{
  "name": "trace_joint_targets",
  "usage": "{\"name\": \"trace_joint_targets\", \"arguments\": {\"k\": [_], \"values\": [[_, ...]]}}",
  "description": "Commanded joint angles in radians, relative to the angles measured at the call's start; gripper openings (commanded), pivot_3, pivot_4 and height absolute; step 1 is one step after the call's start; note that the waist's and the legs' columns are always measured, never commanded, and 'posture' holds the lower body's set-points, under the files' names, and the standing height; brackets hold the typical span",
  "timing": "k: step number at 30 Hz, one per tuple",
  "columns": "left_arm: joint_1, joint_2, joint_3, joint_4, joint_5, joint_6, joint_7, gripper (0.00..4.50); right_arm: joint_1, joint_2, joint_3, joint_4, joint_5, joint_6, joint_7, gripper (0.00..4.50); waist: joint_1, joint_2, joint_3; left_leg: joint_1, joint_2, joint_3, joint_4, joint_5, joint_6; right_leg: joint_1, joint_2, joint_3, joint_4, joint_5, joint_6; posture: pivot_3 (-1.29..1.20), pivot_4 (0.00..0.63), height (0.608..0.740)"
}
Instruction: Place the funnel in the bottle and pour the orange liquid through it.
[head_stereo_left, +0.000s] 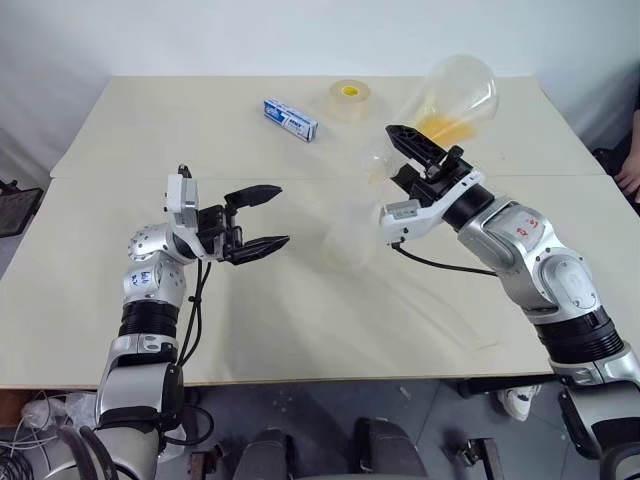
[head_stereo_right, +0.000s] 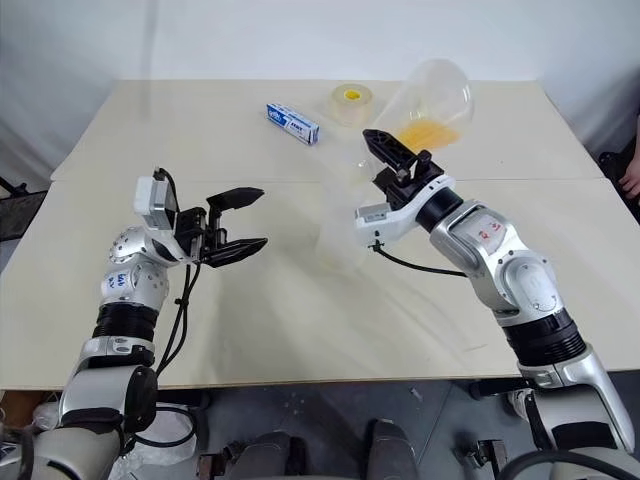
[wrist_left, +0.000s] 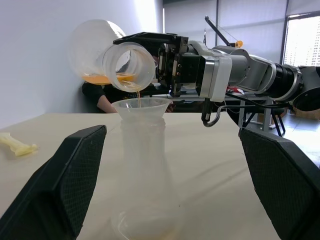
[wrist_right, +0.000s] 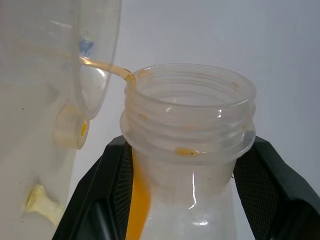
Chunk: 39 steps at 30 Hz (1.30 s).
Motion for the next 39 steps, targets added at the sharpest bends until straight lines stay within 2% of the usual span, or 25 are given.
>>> {"name": "trace_joint_targets", "arguments": {"k": [1, 39], "values": [[0.01, 0.016, 0.02, -0.034, -0.015, -0.002, -0.001, 4.5, -0.029, -0.021, -0.025, -0.019, -0.007, -0.014, -0.027, 2.45, 0.0, 0.0, 0.0, 0.0, 0.0, 0.0, 0.0, 0.0, 0.0, 0.0, 0.0, 0.0, 0.0, 0.0, 0.0, 0.0, 0.15, 0.74], [0.076, 0.025, 0.032, -0.119, -0.02, 0.033, 0.029, 4.5, -0.081, -0.035, -0.013, 0.048, -0.07, -0.096, -0.094, 2.45, 0.0, 0.0, 0.0, 0.0, 0.0, 0.0, 0.0, 0.0, 0.0, 0.0, 0.0, 0.0, 0.0, 0.0, 0.0, 0.0, 0.15, 0.74]]}}
